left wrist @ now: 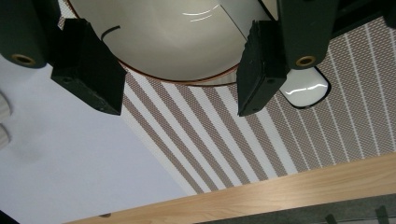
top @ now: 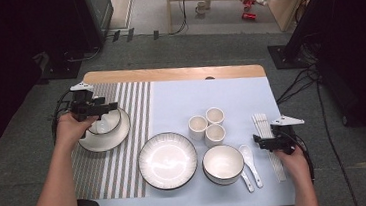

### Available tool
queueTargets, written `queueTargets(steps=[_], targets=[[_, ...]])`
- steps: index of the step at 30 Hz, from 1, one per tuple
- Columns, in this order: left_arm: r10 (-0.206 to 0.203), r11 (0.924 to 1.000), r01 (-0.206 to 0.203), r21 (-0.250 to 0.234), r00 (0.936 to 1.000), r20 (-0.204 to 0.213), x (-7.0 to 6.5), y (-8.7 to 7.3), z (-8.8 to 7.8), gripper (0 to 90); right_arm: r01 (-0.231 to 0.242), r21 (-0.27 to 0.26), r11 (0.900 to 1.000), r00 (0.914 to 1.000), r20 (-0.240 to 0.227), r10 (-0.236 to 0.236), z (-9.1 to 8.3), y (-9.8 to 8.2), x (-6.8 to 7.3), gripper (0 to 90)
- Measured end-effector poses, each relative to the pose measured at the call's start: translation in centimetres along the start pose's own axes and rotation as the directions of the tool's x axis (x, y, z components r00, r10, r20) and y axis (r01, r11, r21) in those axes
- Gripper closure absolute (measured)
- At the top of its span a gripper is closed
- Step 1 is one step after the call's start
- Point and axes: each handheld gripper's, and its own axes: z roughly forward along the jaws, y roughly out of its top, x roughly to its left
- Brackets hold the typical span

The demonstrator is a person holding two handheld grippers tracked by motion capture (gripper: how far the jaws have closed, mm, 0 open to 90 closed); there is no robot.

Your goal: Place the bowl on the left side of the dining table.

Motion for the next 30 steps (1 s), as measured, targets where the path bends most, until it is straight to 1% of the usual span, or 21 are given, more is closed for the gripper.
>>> queueTargets(steps=[7, 9, 12, 14, 16, 18, 21, 22, 24, 25, 28, 30], targets=[[-0.023, 0.9996, 0.022, -0.018, 0.9992, -0.032, 0.7, -0.7, -1.2, 34.8, -0.001, 0.001, 1.0, 1.0, -0.002, 0.001, 0.0, 0.0, 0.0, 12.8], [-0.018, 0.9997, 0.017, -0.018, 0.9992, -0.036, 0.6, -0.8, -1.4, 34.7, -0.002, 0.001, 1.0, 1.0, -0.002, 0.002, 0.0, 0.0, 0.0, 12.8], [-0.004, 0.9997, 0.003, -0.022, 0.9993, -0.038, 0.3, -0.9, -1.6, 34.8, -0.003, 0.001, 1.0, 1.0, -0.002, 0.003, 0.0, 0.0, 0.0, 12.8], [-0.006, 0.9995, 0.004, -0.031, 0.9994, -0.035, 0.1, -1.0, -1.9, 34.7, -0.003, 0.001, 1.0, 1.0, -0.002, 0.003, 0.0, 0.0, 0.0, 12.8], [0.001, 0.9994, -0.002, -0.034, 0.9995, -0.033, -0.2, -1.0, -2.1, 34.7, -0.004, 0.001, 1.0, 1.0, -0.003, 0.004, 0.0, 0.0, 0.0, 12.7], [0.016, 0.9993, -0.018, -0.034, 0.9993, -0.034, -0.5, -1.0, -2.4, 34.7, -0.004, 0.0, 1.0, 1.0, -0.003, 0.004, 0.0, 0.0, 0.0, 12.8], [0.026, 0.9992, -0.027, -0.029, 0.9989, -0.038, -0.9, -1.2, -2.6, 34.7, -0.004, 0.001, 1.0, 1.0, -0.003, 0.004, 0.0, 0.0, -0.1, 12.7], [0.024, 0.9994, -0.025, -0.025, 0.9988, -0.042, -1.0, -1.4, -2.8, 34.6, -0.003, 0.001, 1.0, 1.0, -0.003, 0.003, 0.0, 0.0, 0.0, 12.7], [0.013, 0.9996, -0.014, -0.023, 0.9992, -0.037, -1.2, -1.7, -3.1, 34.2, -0.003, 0.001, 1.0, 1.0, -0.002, 0.003, 0.0, 0.0, 0.0, 12.7], [0.011, 0.9996, -0.012, -0.026, 0.9996, -0.025, -1.4, -1.8, -3.4, 33.4, -0.003, 0.001, 1.0, 1.0, -0.002, 0.003, 0.0, 0.0, 0.0, 12.7], [0.028, 0.999, -0.029, -0.035, 0.9994, -0.018, -1.8, -2.4, -4.0, 33.0, -0.003, 0.001, 1.0, 1.0, -0.002, 0.003, 0.0, 0.0, 0.0, 12.7], [0.029, 0.9989, -0.029, -0.037, 0.9995, -0.016, -2.0, -2.6, -4.4, 33.0, -0.002, 0.001, 1.0, 1.0, -0.001, 0.002, 0.0, 0.0, 0.0, 12.7]])
